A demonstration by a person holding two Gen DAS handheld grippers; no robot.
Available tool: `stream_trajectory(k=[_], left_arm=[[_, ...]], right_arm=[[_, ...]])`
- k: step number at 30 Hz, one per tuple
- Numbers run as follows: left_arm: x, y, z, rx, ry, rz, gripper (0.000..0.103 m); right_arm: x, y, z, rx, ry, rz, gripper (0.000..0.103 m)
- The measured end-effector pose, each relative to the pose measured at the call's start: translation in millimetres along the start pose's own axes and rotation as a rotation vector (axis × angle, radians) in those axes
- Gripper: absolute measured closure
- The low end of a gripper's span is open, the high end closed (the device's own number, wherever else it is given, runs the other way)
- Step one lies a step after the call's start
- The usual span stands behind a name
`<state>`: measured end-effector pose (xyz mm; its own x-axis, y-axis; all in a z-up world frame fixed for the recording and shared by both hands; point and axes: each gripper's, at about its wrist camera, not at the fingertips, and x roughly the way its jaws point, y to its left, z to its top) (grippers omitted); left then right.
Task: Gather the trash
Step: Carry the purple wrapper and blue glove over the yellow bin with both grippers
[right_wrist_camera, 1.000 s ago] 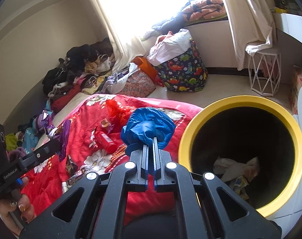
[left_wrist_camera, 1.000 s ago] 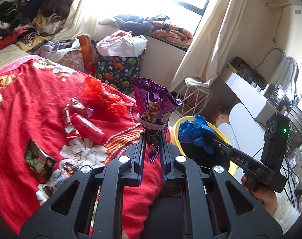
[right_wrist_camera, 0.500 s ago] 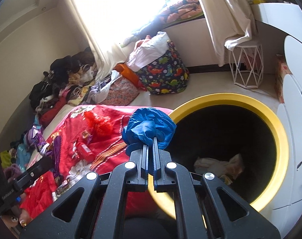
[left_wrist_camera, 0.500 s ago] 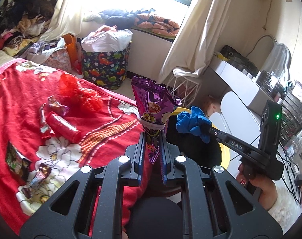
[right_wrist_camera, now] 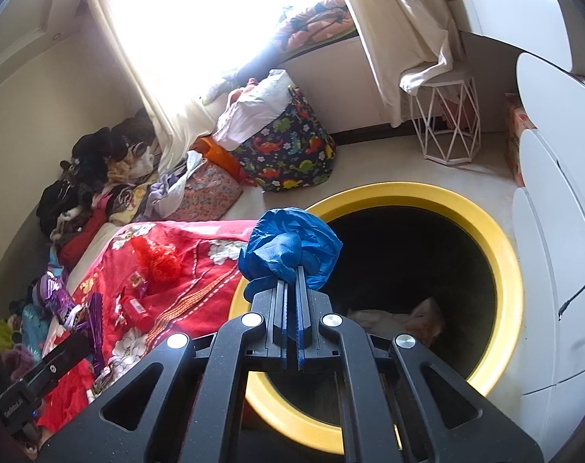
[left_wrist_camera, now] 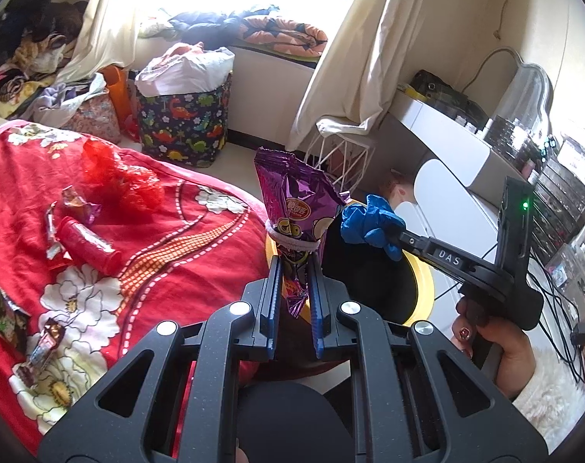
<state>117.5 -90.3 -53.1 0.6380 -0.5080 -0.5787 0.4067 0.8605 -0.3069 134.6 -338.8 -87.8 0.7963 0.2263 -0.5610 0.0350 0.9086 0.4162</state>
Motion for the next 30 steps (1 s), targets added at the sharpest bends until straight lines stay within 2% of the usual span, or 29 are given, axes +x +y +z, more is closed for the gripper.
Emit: stream_trajectory(k=[30], left_arm=[[53, -41, 1, 0.084, 0.08, -0.061, 0.094]], right_arm=[[1, -55, -1, 0.099, 0.001, -0.121, 0.1]])
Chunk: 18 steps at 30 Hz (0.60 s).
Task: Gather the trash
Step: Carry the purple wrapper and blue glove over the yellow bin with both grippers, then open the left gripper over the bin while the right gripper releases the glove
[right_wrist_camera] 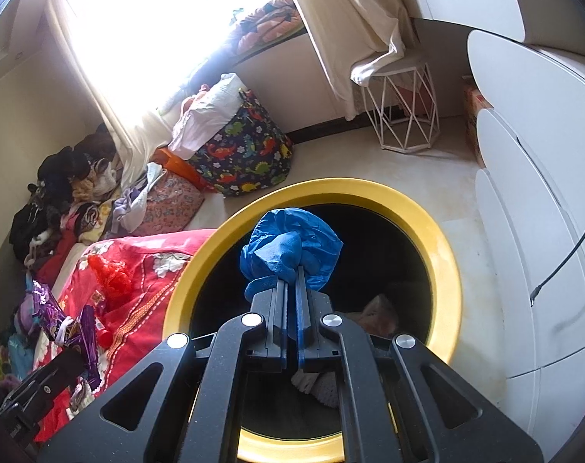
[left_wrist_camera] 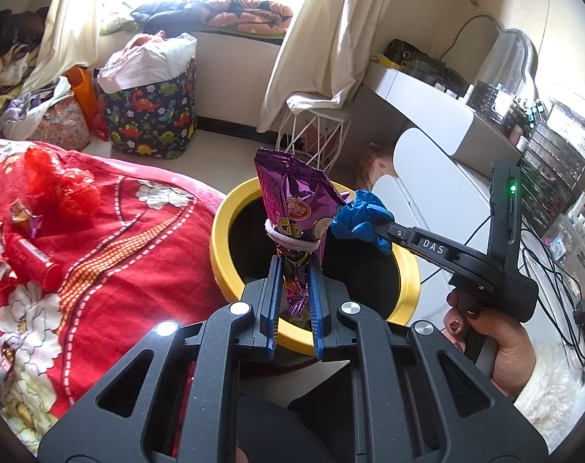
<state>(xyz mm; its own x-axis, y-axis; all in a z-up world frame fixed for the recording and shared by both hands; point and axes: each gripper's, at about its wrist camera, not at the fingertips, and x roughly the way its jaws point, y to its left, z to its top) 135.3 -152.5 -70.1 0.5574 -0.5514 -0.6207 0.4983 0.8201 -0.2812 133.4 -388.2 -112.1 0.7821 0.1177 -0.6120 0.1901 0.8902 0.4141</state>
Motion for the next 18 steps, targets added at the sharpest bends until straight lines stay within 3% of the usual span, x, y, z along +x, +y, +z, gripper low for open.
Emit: stream_trajectory(k=[18], left_arm=[[49, -8, 6, 0.026, 0.088, 0.008, 0.094]], right_arm=[[7, -16, 3, 0.017, 0.024, -0.014, 0.099]])
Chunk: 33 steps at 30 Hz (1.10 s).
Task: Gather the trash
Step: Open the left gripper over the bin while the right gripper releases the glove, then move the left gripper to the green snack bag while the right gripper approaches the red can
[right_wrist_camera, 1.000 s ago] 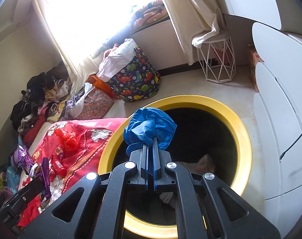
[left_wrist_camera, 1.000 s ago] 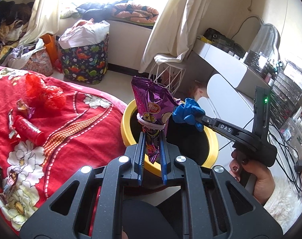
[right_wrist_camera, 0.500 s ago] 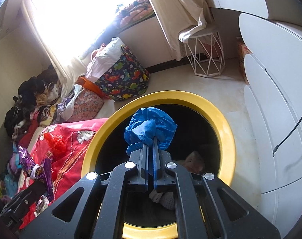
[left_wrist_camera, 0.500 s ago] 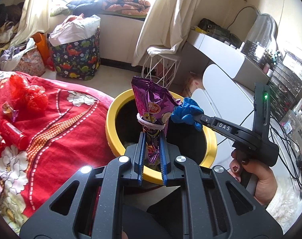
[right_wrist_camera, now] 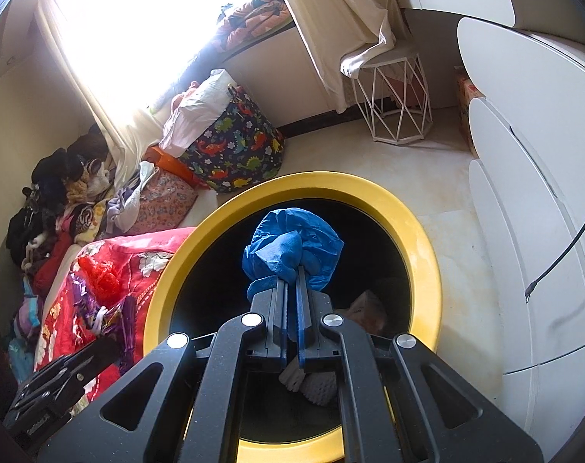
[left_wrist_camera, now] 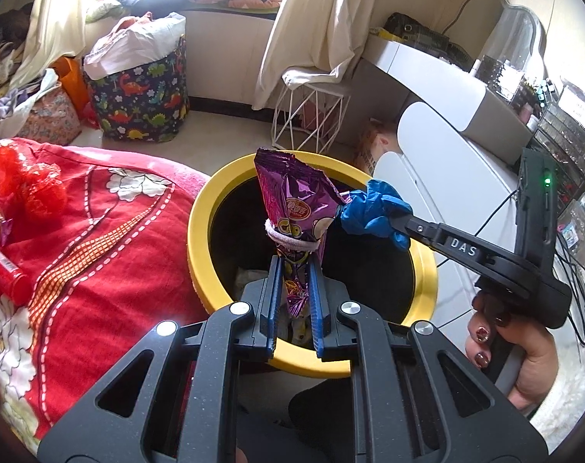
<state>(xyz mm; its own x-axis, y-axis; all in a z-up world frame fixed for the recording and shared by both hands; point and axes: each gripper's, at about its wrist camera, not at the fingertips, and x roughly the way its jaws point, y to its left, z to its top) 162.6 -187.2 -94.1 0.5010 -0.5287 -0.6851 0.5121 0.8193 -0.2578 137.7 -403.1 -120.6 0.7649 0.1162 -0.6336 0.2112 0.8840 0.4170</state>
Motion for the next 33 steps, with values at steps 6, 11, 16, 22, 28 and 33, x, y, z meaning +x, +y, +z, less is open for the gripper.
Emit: stream_trajectory(k=[6, 11, 16, 22, 28, 33], left_arm=[[11, -1, 3, 0.002, 0.015, 0.004, 0.094], [13, 0, 2, -0.009, 0.015, -0.002, 0.06], [5, 6, 0, -0.052, -0.015, -0.004, 0.011], [-10, 17, 1, -0.099, -0.048, 0.019, 0.011], [-27, 23, -2, -0.107, -0.083, 0.055, 0.011], [-41, 30, -5, -0.113, -0.11, 0.079, 0.011]], right_arm=[[1, -5, 2, 0.023, -0.005, -0.009, 0.08], [-5, -8, 3, 0.036, -0.039, -0.015, 0.068], [-8, -10, 3, 0.046, -0.06, -0.025, 0.06], [-10, -5, 4, 0.025, -0.078, -0.037, 0.052], [-13, 6, 2, -0.014, -0.089, -0.026, 0.046], [-16, 19, 1, -0.044, -0.098, 0.0, 0.041]])
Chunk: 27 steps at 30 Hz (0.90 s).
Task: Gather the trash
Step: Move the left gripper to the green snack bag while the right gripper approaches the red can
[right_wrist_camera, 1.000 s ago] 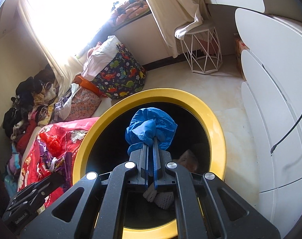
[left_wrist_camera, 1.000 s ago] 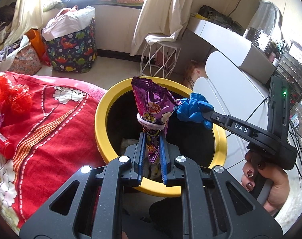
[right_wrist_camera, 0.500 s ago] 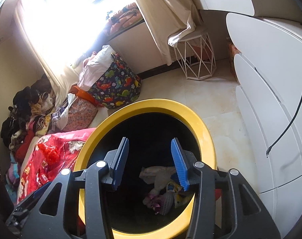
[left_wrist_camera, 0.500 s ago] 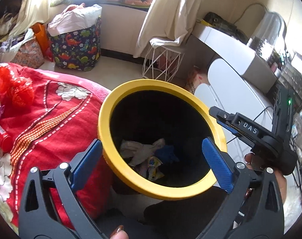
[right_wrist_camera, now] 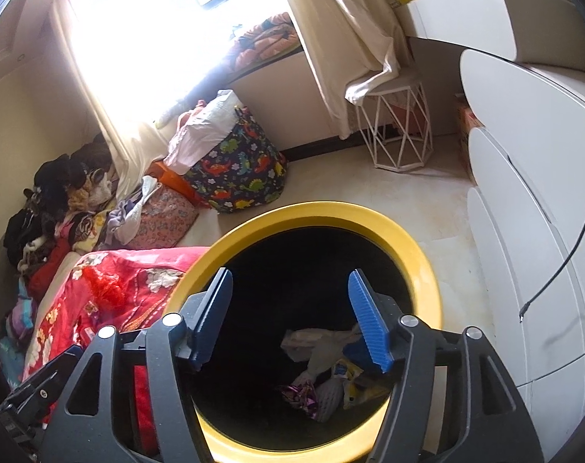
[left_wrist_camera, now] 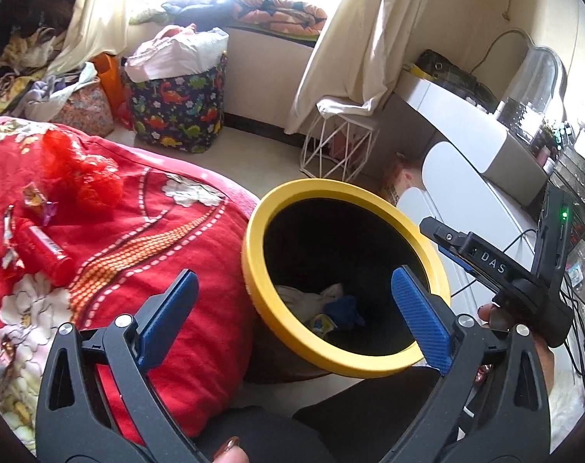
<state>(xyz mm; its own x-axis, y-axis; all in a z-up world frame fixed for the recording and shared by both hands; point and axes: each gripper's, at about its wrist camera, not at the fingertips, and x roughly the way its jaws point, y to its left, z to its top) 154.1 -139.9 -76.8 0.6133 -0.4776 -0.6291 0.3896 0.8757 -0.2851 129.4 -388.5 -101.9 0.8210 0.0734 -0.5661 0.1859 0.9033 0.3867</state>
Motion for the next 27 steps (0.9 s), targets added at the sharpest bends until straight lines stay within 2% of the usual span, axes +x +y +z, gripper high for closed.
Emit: stream_trajectory(k=[11, 27], left_arm=[[-34, 28, 2, -0.045, -0.079, 0.095, 0.011], [-80, 77, 6, -0.133, -0.18, 0.17, 0.011]], right_arm=[[-5, 36, -5, -0.089, -0.007, 0.048, 0.039], [-10, 105, -22, -0.243, 0.006, 0.154, 0.037]])
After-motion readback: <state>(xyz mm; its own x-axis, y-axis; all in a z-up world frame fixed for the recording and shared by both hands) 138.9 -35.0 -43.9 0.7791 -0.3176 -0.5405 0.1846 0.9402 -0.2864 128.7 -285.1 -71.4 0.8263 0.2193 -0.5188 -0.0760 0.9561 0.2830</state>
